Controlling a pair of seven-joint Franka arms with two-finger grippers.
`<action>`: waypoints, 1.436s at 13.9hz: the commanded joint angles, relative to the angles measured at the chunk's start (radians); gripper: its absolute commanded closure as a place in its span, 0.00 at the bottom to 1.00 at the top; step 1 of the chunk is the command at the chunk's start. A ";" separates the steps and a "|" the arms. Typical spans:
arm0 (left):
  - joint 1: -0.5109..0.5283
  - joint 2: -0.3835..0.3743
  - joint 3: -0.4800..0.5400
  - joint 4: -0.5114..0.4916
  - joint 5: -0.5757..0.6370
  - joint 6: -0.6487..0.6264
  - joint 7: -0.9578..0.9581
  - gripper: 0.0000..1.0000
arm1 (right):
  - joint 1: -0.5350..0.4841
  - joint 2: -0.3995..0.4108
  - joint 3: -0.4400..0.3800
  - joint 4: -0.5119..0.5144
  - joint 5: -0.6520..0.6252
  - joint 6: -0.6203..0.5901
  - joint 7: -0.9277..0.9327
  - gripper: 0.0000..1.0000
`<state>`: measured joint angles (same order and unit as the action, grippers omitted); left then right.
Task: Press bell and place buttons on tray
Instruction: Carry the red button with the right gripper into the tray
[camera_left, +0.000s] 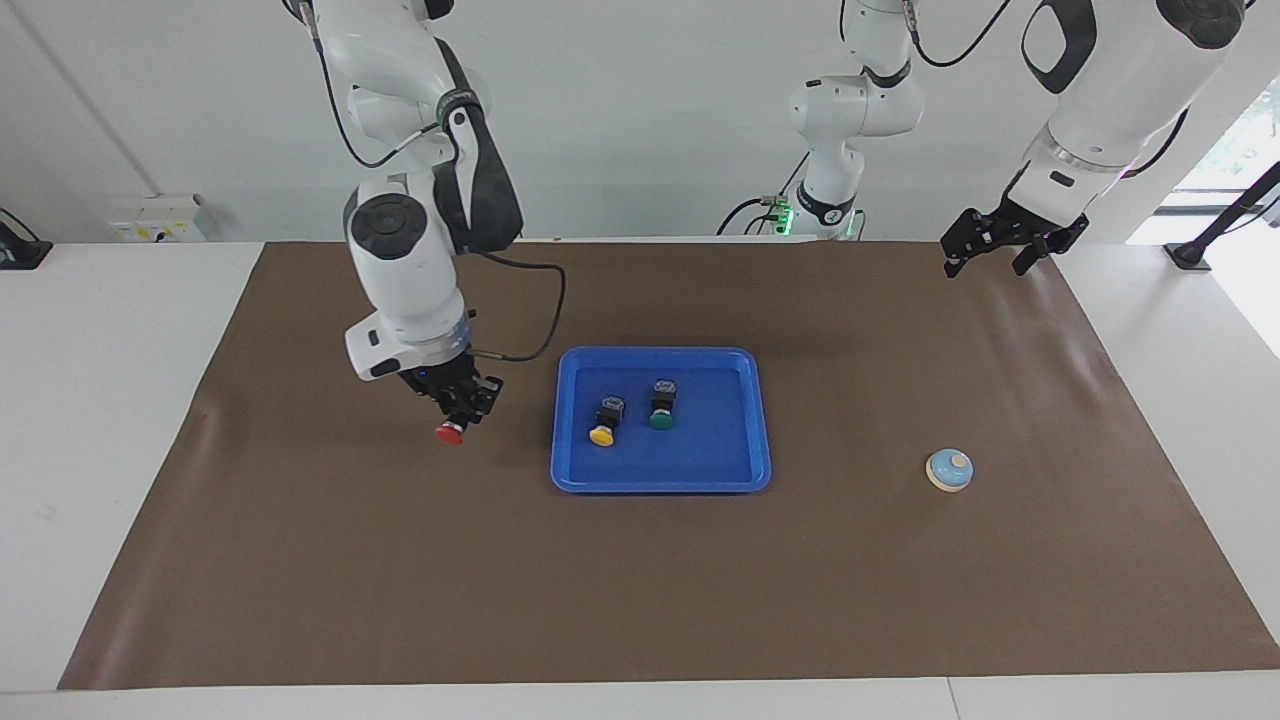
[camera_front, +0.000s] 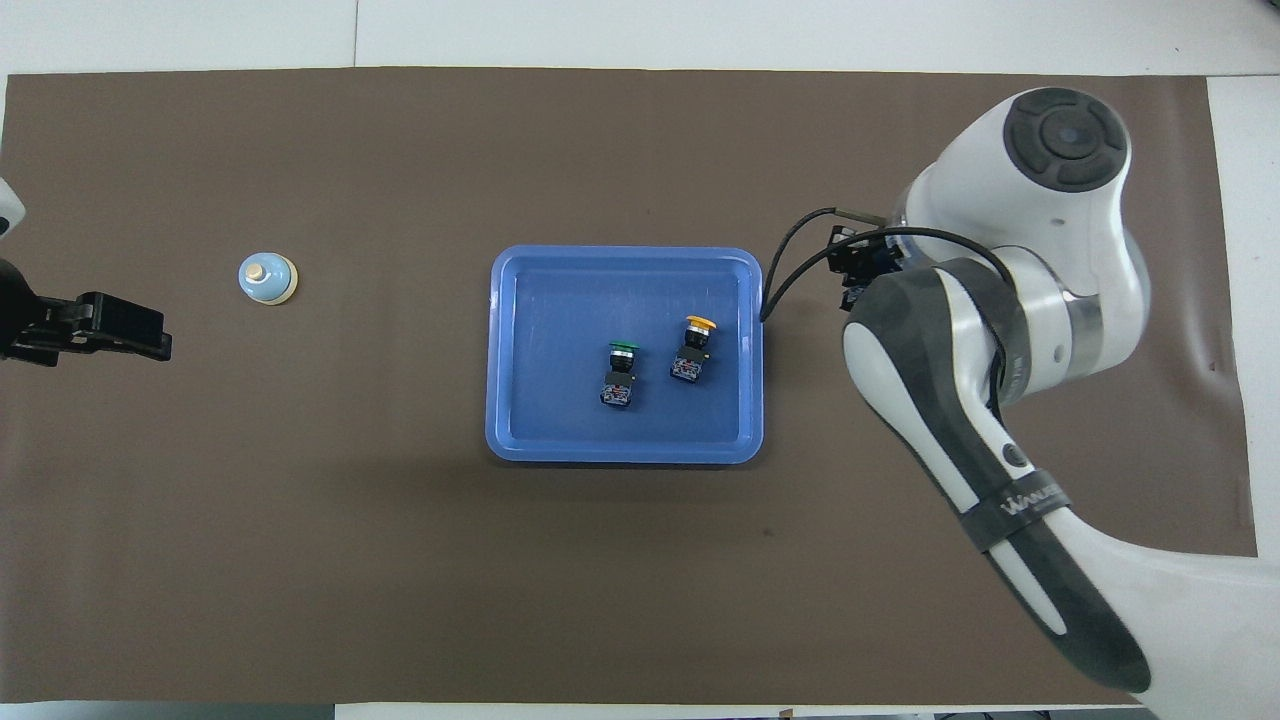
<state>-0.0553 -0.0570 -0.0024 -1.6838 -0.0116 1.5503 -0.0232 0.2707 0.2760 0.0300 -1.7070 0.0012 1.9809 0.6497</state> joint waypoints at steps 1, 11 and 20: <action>0.006 -0.024 -0.001 -0.019 -0.008 -0.001 -0.001 0.00 | 0.120 0.034 -0.004 0.070 0.060 -0.027 0.129 1.00; 0.008 -0.024 -0.001 -0.019 -0.008 -0.001 -0.001 0.00 | 0.433 0.301 -0.005 0.253 0.088 0.125 0.410 1.00; 0.006 -0.024 -0.001 -0.019 -0.008 -0.001 -0.001 0.00 | 0.463 0.299 -0.005 0.093 0.065 0.316 0.383 1.00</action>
<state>-0.0553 -0.0570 -0.0024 -1.6838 -0.0116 1.5503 -0.0233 0.7293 0.5919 0.0293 -1.5872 0.0769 2.2821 1.0465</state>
